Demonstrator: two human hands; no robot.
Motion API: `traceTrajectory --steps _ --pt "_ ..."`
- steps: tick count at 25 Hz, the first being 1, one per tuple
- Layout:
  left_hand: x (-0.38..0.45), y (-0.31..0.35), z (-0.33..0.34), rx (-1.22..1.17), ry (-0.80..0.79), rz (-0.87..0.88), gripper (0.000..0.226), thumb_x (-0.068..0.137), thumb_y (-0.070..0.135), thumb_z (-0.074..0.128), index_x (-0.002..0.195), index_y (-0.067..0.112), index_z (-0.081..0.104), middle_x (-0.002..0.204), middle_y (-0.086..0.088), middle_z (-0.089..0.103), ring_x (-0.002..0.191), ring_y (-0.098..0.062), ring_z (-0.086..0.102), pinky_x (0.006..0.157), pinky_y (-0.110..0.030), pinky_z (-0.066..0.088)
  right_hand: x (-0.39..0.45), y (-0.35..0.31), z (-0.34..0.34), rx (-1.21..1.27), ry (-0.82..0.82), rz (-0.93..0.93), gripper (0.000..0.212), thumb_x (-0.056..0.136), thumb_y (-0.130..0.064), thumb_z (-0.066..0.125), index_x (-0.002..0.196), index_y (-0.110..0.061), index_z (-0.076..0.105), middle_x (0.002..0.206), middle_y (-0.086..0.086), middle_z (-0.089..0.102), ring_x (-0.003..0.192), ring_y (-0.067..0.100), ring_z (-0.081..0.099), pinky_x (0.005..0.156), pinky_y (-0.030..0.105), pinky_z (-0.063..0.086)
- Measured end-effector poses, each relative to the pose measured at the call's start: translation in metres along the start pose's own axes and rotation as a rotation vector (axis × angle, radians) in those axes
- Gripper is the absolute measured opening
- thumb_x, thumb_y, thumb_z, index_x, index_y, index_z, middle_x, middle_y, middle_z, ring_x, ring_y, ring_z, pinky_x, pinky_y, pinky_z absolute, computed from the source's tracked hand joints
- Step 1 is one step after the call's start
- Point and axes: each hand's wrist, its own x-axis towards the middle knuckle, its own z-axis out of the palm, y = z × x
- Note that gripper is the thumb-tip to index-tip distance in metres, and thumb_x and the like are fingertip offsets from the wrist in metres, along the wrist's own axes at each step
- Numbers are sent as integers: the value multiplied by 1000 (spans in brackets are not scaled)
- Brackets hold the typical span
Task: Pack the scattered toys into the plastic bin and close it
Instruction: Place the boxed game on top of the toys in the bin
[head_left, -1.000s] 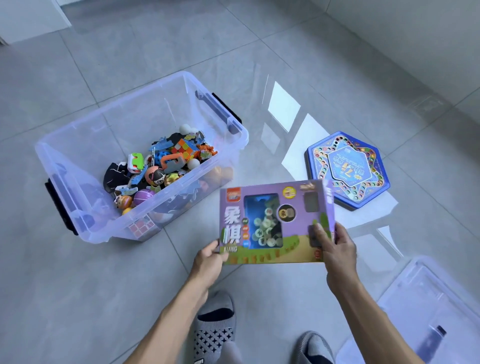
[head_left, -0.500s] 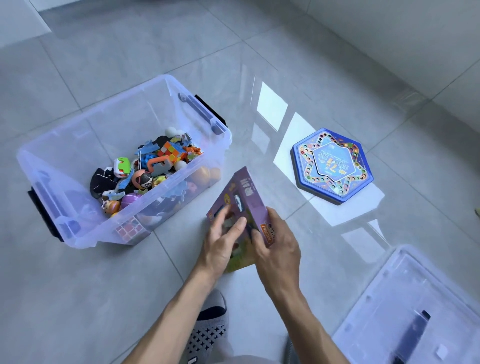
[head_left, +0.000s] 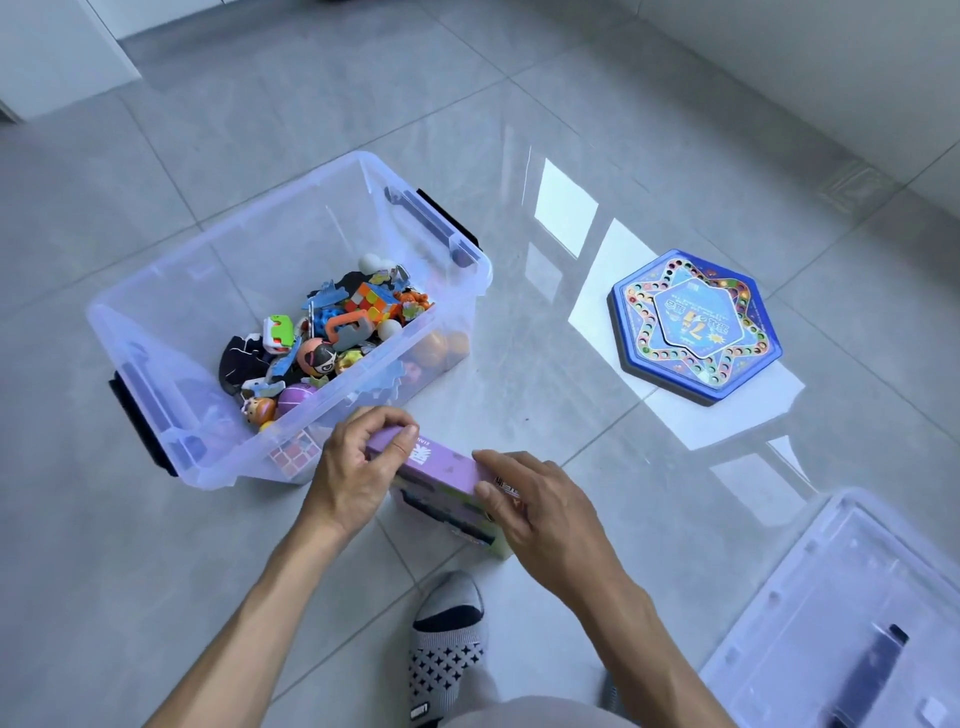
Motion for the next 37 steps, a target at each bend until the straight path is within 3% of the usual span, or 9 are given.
traceTrajectory --steps 3,7,10,15,21,24,28,32,37 --pt "-14 -3 0 -34 -36 -39 25 76 51 55 87 31 62 91 13 65 87 -4 60 78 -20 45 -8 -6 12 107 78 64 31 95 -51 46 115 -34 62 102 -15 67 90 16 57 77 36 48" --pt "-19 -7 -6 35 -181 -22 42 71 58 67 103 34 54 111 15 59 105 -7 58 91 -33 51 -11 -10 8 146 165 217 20 89 -47 63 94 -29 69 70 -15 58 72 9 52 65 31 44" --pt "-17 -5 -9 119 -155 116 46 69 62 69 101 33 53 120 11 52 118 -3 51 94 -34 50 -16 -16 8 133 247 196 15 85 -42 69 89 -27 69 71 -16 60 70 7 53 62 27 42" --pt "-20 0 -6 211 -111 219 37 79 55 63 103 29 54 108 15 52 103 -8 55 85 -19 45 -18 -18 10 128 339 156 9 90 -34 66 82 -30 68 78 -16 65 73 8 57 62 26 45" --pt "-22 6 8 -213 -47 -141 18 81 28 55 97 25 62 105 8 64 97 8 55 83 -4 40 -18 -15 15 243 320 285 3 91 -29 64 89 -29 66 79 -16 67 77 9 61 68 33 49" --pt "-17 9 16 -281 49 -203 10 81 30 55 89 27 60 91 12 62 86 1 56 77 -12 42 -13 -14 15 158 318 238 5 94 -32 59 92 -30 63 82 -14 67 77 13 58 69 37 49" --pt "-4 24 24 -51 48 -190 6 96 31 50 99 27 53 99 7 58 96 -13 54 82 -29 41 -20 -1 11 -170 95 -52 40 96 -34 48 135 -42 41 113 -15 57 88 20 49 71 32 47" --pt "35 19 -8 444 392 173 31 89 27 55 116 12 56 120 -3 57 117 -22 47 98 -36 35 -11 14 -6 -213 -5 21 46 98 -36 38 139 -52 25 114 -16 50 94 20 47 69 38 49" --pt "55 -15 -23 738 117 -104 36 97 44 42 110 17 62 109 -10 68 100 -35 59 84 -43 43 -13 30 -59 511 462 413 32 87 -40 56 118 -46 63 106 -7 72 85 10 61 68 32 52"
